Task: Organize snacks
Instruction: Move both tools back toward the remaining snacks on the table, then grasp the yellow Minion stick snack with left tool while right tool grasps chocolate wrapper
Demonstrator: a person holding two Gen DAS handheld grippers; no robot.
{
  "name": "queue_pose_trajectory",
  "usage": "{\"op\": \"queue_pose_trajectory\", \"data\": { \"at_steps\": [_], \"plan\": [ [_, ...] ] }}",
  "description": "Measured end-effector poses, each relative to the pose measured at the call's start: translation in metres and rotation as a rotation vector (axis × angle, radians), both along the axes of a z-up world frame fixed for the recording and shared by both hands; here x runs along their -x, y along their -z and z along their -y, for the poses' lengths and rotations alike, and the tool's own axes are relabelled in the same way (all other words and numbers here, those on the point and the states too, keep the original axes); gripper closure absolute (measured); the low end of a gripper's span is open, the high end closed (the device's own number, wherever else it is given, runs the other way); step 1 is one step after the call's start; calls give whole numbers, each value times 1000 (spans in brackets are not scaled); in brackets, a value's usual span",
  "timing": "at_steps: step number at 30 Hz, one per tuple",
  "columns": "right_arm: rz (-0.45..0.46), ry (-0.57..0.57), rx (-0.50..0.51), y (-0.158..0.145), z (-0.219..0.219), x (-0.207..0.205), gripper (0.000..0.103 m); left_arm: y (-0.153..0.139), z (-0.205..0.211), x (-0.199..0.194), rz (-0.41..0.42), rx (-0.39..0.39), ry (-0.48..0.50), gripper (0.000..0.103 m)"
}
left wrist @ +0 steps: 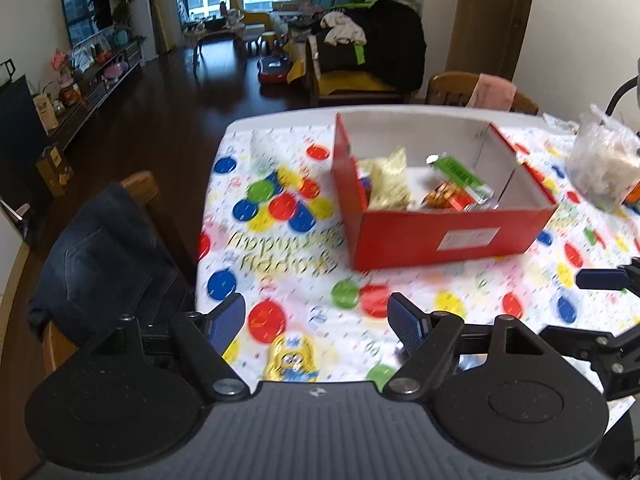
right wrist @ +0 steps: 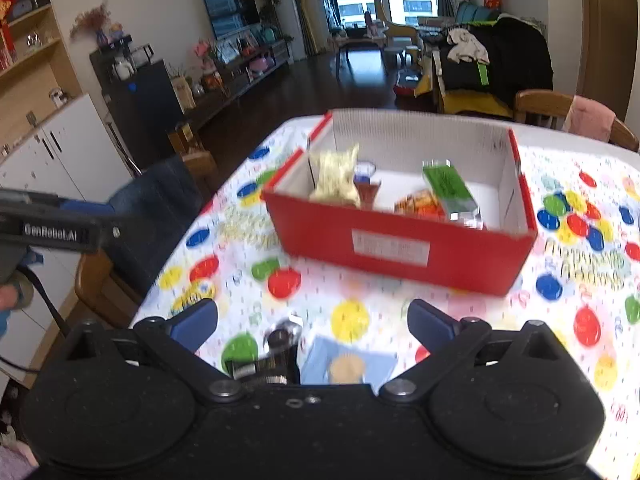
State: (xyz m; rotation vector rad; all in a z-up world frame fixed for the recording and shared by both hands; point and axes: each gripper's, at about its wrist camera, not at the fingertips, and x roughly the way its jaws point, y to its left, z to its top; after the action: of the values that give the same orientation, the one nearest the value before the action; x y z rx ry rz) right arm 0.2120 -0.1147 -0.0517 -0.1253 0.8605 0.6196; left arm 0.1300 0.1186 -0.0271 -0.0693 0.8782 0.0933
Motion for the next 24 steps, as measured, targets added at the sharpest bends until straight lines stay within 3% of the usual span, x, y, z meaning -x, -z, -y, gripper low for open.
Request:
{"op": "queue_pose_trajectory", "data": {
  "at_steps": [8,15,24],
  "plan": [
    [-59,14,77,38,1,13,3,43,-21,3,-97,70,-17,25],
    [-101,64,132,68,3,8,9,81,-27,-4,-175,16,-50,25],
    [-170,27,146,84,-3,11,13,119,-31,-23,-283,61,-71,25]
  ]
}}
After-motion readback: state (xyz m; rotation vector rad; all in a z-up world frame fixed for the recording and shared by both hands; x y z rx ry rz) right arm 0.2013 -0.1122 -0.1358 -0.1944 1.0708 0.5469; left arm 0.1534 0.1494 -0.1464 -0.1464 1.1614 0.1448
